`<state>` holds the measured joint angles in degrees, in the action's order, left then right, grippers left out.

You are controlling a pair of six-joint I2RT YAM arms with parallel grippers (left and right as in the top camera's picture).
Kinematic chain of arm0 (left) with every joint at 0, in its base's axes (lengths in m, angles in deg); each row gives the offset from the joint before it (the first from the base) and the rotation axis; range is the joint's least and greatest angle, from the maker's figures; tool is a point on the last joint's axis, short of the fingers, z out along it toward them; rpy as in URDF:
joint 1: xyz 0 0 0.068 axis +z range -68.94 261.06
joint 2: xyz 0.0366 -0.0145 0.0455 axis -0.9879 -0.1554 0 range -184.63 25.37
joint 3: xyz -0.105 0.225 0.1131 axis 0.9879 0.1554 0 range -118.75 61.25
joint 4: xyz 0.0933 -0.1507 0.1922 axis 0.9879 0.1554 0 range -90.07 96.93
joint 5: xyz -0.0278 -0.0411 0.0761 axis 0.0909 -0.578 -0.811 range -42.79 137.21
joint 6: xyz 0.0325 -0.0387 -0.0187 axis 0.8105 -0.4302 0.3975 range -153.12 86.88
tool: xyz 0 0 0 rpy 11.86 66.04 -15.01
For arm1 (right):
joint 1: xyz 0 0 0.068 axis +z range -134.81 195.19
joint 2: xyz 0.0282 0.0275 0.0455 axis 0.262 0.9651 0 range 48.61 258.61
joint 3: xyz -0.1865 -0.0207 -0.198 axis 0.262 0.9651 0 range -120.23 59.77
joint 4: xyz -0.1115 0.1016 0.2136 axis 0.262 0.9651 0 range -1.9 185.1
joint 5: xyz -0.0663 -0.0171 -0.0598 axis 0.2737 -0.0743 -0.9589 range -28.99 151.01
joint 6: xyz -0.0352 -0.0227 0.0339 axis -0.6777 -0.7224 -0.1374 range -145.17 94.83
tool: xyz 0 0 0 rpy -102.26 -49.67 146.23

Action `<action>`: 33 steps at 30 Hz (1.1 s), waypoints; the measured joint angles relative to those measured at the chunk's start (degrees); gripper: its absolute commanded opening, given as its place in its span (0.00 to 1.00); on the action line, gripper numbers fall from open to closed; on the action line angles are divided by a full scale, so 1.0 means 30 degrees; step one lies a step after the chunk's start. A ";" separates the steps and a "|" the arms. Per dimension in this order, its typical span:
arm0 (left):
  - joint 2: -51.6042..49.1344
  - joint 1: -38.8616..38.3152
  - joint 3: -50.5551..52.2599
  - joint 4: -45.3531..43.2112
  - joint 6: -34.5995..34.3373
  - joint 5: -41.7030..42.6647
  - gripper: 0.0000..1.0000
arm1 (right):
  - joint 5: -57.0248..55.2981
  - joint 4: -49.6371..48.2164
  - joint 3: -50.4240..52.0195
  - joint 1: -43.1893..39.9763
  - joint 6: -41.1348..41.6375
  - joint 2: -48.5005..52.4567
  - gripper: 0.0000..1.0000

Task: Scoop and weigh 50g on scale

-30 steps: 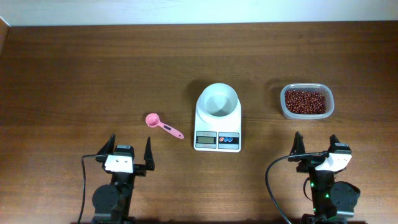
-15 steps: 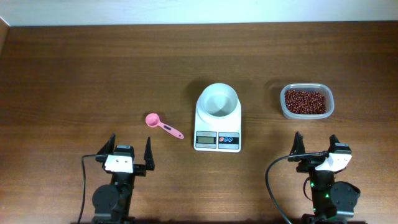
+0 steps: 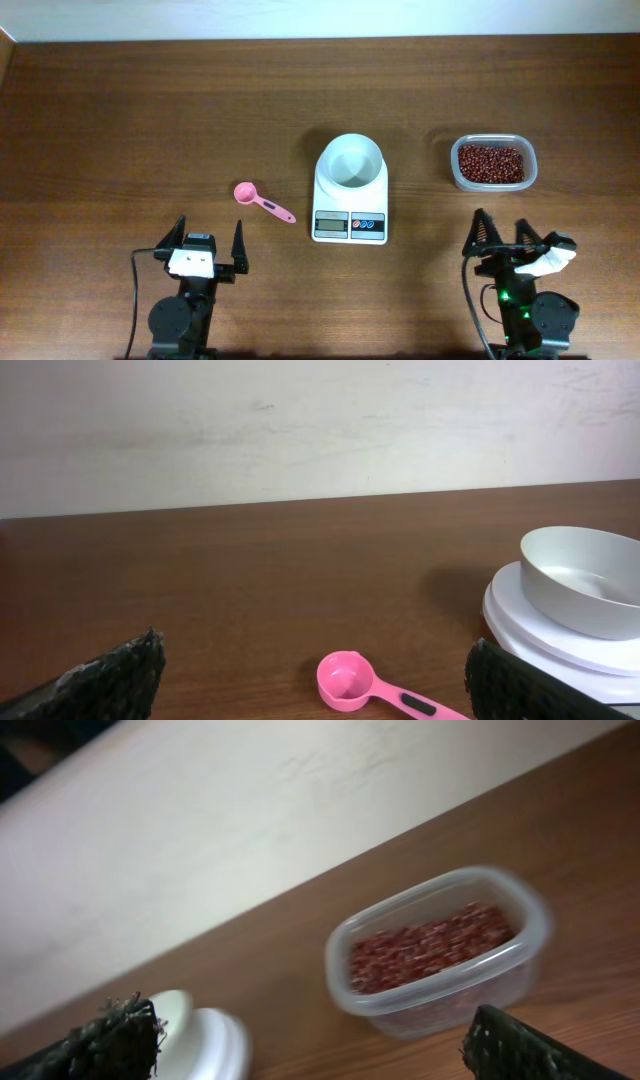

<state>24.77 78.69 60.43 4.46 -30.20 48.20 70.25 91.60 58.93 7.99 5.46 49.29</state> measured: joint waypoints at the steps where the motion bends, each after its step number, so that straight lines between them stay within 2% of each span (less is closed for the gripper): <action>1: 0.0000 0.0000 0.0000 0.0000 0.0000 0.0000 0.99 | 0.0772 -0.0087 0.0000 -0.0007 0.0452 0.0000 0.99; 6: 0.0000 0.0000 0.0000 0.0000 0.0000 0.0000 0.99 | 0.4612 -0.0342 0.0000 -0.0007 0.1668 0.0000 0.99; 14: 0.0000 0.0000 0.0000 0.0000 0.0000 0.0000 0.99 | 0.7781 -0.0437 0.0000 0.0000 0.1967 0.0000 0.99; 17: 0.0000 0.0000 0.0000 0.0000 0.0000 0.0000 0.99 | 0.8204 -0.0933 0.0022 -0.0007 0.2055 0.0000 0.99; 24: 0.0000 0.0000 0.0000 0.0000 0.0000 0.0000 0.99 | 0.8466 -0.4284 0.0080 0.0000 0.2973 0.0000 0.99; 33: 0.0000 0.0000 0.0000 0.0000 0.0000 0.0000 0.99 | 0.8582 -0.5661 0.0080 0.0000 0.5901 0.0000 0.99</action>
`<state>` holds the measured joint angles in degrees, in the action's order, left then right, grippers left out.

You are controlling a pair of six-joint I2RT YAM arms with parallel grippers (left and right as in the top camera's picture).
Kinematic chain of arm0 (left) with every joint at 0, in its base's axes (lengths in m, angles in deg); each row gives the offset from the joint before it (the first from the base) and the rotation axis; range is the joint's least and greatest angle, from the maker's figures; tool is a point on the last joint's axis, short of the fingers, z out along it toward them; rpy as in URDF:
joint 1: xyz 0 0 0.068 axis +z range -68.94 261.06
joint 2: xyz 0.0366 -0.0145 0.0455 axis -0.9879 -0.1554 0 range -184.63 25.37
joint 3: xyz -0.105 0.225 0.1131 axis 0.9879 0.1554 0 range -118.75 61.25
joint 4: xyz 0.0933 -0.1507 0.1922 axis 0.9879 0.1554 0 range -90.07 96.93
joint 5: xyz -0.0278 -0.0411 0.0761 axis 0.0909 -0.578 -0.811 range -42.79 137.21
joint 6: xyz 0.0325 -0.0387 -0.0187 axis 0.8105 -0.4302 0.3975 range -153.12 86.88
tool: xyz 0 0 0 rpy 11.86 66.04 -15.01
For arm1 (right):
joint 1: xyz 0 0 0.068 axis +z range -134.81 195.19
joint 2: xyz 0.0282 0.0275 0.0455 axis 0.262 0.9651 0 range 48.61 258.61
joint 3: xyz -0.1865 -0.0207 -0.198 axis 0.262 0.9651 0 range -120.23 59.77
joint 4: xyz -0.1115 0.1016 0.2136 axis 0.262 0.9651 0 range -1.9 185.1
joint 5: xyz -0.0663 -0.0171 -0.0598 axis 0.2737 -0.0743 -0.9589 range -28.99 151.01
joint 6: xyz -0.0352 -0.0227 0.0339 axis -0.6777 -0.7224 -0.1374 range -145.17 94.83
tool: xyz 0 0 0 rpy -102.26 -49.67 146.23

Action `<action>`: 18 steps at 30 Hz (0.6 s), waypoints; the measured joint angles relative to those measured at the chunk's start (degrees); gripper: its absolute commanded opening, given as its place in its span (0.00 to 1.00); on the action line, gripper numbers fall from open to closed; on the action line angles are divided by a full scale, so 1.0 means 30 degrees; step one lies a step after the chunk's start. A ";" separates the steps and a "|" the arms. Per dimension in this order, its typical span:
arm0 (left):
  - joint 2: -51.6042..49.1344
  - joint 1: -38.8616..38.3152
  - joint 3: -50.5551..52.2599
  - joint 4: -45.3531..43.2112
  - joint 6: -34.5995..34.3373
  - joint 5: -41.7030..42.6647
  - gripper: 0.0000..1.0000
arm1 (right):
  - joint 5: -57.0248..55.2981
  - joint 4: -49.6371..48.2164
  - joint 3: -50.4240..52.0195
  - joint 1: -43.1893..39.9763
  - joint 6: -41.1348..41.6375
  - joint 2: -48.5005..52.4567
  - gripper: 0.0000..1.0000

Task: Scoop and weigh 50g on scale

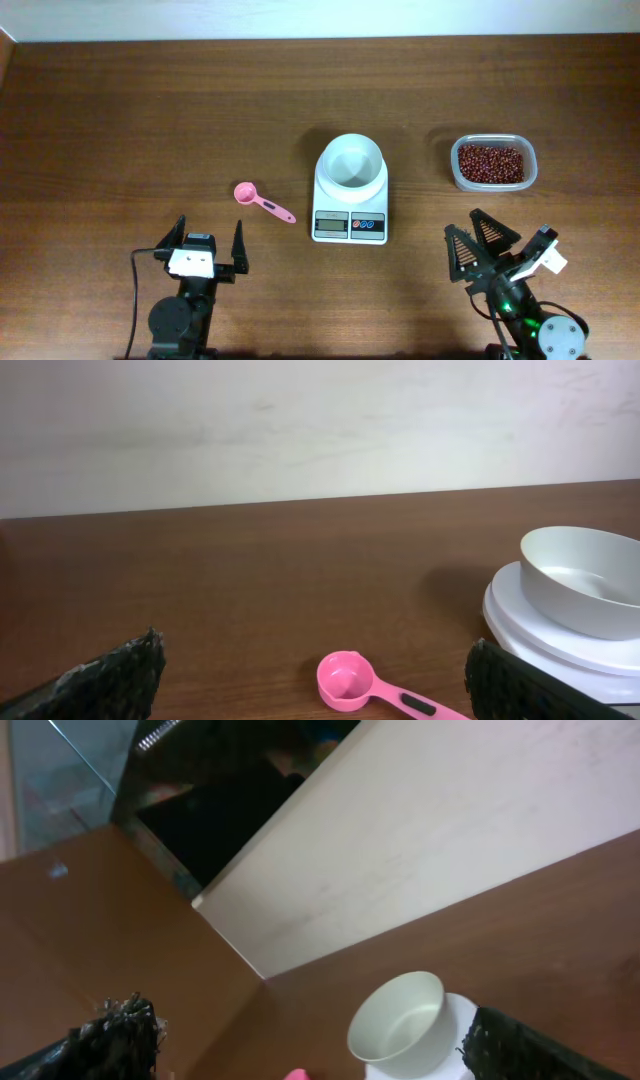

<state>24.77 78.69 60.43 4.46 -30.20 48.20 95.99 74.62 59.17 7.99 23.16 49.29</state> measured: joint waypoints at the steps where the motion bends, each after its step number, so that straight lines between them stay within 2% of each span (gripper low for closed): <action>1: 0.0000 0.0000 0.0000 0.0000 0.0000 0.0000 0.99 | -0.0138 -0.0029 0.0000 -0.0007 0.0131 0.0000 0.99; 6: 0.0000 0.0000 0.0000 0.0000 0.0000 0.0000 0.99 | -0.1064 0.0058 0.0000 0.0000 -0.0838 0.0000 0.99; 11: 0.0000 0.0000 0.0000 0.0000 -0.0007 0.0000 0.99 | -0.1443 0.2375 -0.0197 0.0000 -0.2113 0.0000 1.00; 18: 0.0000 0.0000 0.0000 0.0000 0.0000 0.0000 0.99 | -0.2229 0.6543 -0.2557 -0.0007 -0.2732 0.0000 0.99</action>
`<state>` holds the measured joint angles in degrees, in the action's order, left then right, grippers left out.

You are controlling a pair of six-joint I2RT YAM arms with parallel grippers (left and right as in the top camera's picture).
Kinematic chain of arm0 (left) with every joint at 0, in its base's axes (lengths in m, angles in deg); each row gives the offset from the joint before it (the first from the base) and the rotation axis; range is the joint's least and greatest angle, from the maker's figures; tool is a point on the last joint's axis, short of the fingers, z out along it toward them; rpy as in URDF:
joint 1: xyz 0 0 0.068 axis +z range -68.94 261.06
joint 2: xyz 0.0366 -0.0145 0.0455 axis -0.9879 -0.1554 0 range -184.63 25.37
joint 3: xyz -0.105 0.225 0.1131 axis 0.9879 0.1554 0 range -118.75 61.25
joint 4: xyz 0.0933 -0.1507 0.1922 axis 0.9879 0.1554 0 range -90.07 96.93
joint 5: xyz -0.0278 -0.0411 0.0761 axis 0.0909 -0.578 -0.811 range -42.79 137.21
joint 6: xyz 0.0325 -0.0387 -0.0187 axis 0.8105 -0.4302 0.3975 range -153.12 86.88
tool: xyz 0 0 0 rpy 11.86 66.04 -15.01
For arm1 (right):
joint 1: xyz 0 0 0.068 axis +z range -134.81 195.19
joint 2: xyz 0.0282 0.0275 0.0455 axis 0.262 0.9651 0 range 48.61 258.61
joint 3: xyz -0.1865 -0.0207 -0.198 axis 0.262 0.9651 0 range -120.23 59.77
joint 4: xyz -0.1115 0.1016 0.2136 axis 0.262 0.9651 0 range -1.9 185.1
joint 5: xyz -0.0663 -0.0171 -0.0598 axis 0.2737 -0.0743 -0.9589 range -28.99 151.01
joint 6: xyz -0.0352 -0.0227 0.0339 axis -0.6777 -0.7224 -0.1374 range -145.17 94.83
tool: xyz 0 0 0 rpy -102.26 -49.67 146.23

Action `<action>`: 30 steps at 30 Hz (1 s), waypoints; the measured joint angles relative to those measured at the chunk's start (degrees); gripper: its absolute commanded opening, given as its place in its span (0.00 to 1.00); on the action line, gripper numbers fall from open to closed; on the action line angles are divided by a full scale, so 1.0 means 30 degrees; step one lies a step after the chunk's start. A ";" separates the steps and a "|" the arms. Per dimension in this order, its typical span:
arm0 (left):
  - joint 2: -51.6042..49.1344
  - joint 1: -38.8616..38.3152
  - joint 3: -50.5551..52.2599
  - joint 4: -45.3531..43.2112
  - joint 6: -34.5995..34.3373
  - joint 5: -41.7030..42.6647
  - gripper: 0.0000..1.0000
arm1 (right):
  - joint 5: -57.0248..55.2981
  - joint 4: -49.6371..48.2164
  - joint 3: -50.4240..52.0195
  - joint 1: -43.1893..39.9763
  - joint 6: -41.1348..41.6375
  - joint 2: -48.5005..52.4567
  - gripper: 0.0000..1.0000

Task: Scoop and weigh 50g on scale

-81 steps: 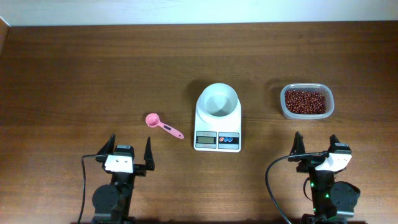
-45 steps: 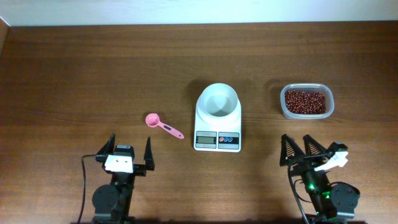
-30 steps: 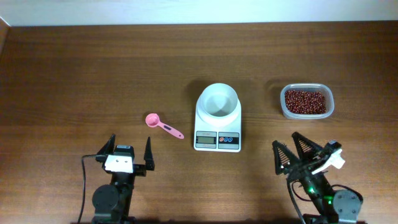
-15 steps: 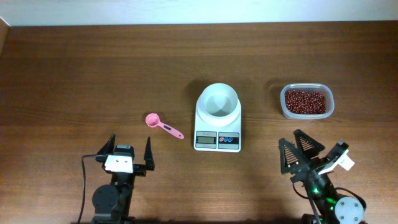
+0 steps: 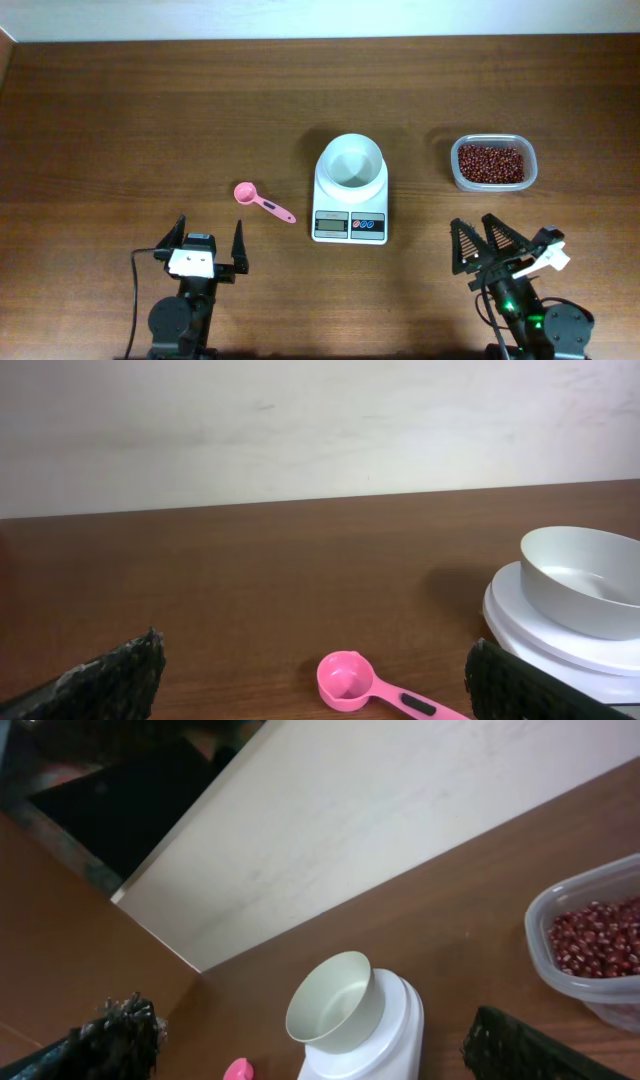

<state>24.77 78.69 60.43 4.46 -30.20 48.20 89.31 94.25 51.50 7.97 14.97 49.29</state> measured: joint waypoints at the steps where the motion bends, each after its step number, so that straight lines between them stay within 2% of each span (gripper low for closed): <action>1: 0.0000 0.0000 0.0000 0.0000 0.0000 0.0000 0.99 | 0.0007 0.0124 -0.0313 0.0000 -0.0036 0.0000 0.99; 8: 0.0000 0.0000 0.0000 0.0000 0.0000 0.0000 0.99 | 0.0029 0.0896 -0.1071 0.0000 -0.0044 0.0000 0.99; 22: 0.0000 0.0000 0.0000 0.0000 0.0000 0.0000 0.99 | -0.0678 0.5938 -0.4707 0.0007 -0.0080 0.0000 0.99; 30: 0.0000 0.0000 0.0000 0.0000 -0.0007 0.0000 0.99 | -0.1005 0.6331 -0.5574 0.0000 0.0590 0.0000 0.99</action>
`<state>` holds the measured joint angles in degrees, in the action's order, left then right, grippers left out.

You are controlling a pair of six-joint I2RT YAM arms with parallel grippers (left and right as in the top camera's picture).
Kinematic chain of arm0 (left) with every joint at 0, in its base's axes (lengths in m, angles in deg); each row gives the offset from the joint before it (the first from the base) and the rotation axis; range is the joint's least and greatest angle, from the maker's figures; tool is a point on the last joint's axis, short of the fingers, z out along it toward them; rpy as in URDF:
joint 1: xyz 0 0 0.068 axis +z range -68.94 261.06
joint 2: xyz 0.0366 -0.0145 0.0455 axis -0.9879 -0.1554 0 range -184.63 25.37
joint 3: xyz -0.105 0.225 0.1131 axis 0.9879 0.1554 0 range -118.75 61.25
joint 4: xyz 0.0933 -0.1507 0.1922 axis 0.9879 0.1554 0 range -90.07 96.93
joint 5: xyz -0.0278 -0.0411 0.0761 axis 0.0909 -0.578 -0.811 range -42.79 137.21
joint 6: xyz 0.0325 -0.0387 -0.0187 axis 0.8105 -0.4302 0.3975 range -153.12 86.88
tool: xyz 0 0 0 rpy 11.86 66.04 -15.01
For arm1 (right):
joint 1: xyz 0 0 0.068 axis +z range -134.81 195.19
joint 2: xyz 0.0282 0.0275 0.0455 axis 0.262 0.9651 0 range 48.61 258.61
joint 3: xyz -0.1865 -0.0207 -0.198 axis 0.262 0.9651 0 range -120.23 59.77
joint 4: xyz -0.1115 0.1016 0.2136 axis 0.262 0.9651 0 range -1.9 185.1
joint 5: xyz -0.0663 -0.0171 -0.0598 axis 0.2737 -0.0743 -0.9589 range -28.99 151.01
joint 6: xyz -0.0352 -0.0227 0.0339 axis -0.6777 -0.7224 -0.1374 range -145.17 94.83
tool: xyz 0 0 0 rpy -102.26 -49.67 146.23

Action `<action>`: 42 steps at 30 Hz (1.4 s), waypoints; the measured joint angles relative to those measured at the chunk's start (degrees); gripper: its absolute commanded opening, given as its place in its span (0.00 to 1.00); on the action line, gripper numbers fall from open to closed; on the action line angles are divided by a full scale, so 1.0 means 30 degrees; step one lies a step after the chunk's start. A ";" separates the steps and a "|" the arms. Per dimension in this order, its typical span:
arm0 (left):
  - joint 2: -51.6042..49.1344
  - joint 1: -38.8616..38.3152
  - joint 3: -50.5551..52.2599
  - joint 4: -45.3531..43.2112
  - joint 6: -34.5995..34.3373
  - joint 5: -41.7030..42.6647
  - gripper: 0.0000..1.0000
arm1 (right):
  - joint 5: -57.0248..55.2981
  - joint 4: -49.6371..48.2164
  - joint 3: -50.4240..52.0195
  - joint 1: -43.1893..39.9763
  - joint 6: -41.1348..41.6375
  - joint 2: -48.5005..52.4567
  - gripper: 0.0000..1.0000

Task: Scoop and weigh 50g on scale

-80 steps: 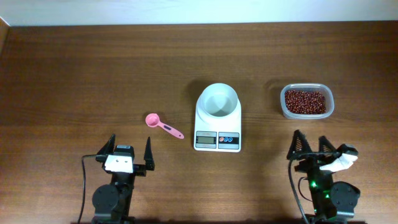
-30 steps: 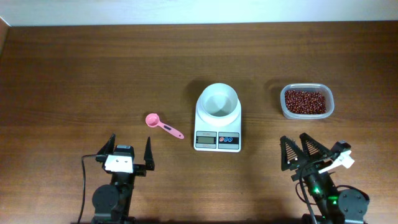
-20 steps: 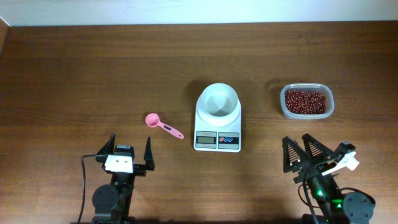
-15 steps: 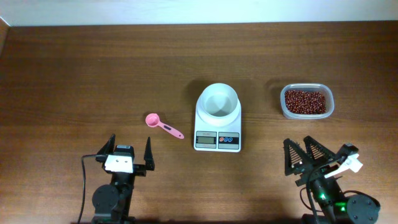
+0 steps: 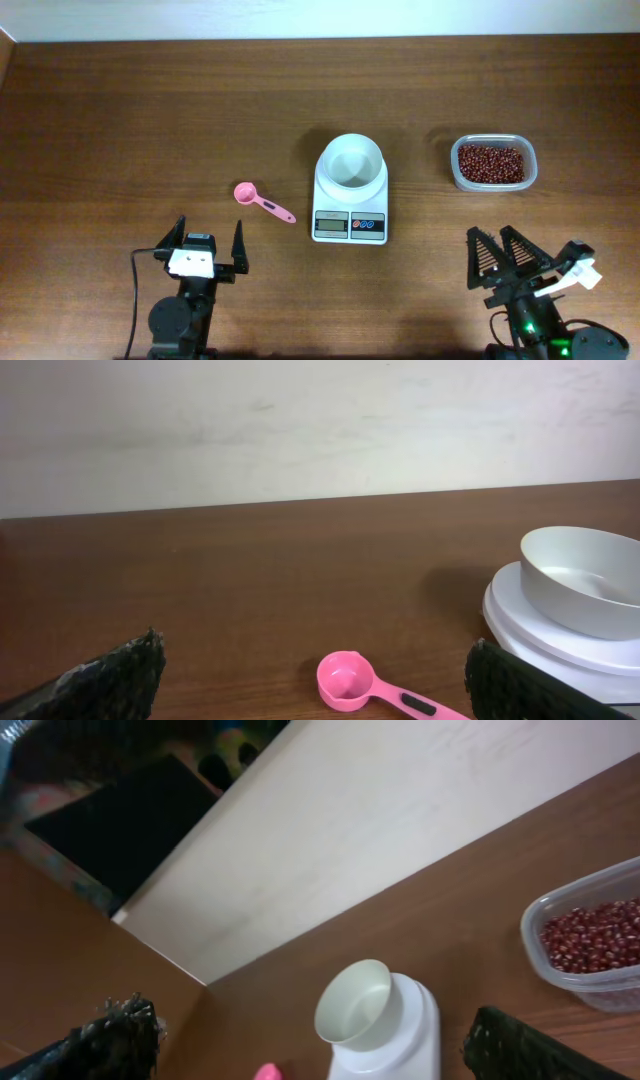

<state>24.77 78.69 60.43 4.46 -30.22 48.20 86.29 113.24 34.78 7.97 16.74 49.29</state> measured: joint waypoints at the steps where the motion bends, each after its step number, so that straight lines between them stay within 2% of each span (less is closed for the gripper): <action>1: 0.0000 0.0000 0.0000 0.0000 0.0007 0.0000 0.99 | 0.0000 0.0022 -0.0087 0.0000 0.0226 0.0000 0.99; 5: 0.0000 0.0000 0.0000 0.0000 0.0007 0.0000 0.99 | -0.0073 0.0262 -0.0168 0.0007 0.0918 0.0000 0.99; 10: 0.0000 0.0000 0.0000 0.0000 0.0007 0.0000 0.99 | 0.0168 -0.1698 -0.0240 0.0000 0.1042 0.0000 0.99; 19: 0.0000 0.0000 0.0000 0.0000 0.0007 0.0000 0.99 | -0.0233 -0.1821 -0.0240 0.0007 0.1064 0.0124 0.99; 25: -0.0007 0.0000 0.0000 0.0007 0.0007 0.0000 0.99 | -0.0342 -0.1800 -0.0597 0.0007 0.1013 0.3672 0.99; 31: -0.0007 0.0000 0.0000 0.0007 0.0000 0.0000 0.99 | 0.0044 -0.1858 -0.3730 0.0000 0.0044 0.8699 0.99; 36: -0.0007 0.0000 0.0000 0.0007 0.0000 0.0000 0.99 | 0.1756 -0.2856 -0.4605 0.0000 -0.0532 1.0389 0.99; 38: -0.0007 0.0000 0.0000 0.0007 0.0000 0.0000 0.99 | 0.2200 -0.3621 -0.4605 0.0000 -0.0576 1.0550 0.84; 40: -0.0007 0.0000 0.0000 0.0007 0.0000 -0.0007 0.99 | 0.2492 -0.4998 -0.4670 0.0007 -0.0714 1.0542 0.75; 42: -0.0007 0.0000 0.0000 0.0015 0.0000 0.0000 0.99 | 0.2616 -0.5530 -0.4699 0.0007 -0.0648 1.0542 0.70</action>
<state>24.74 78.69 60.43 4.51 -30.22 48.20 94.14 96.65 20.68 7.99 14.79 80.92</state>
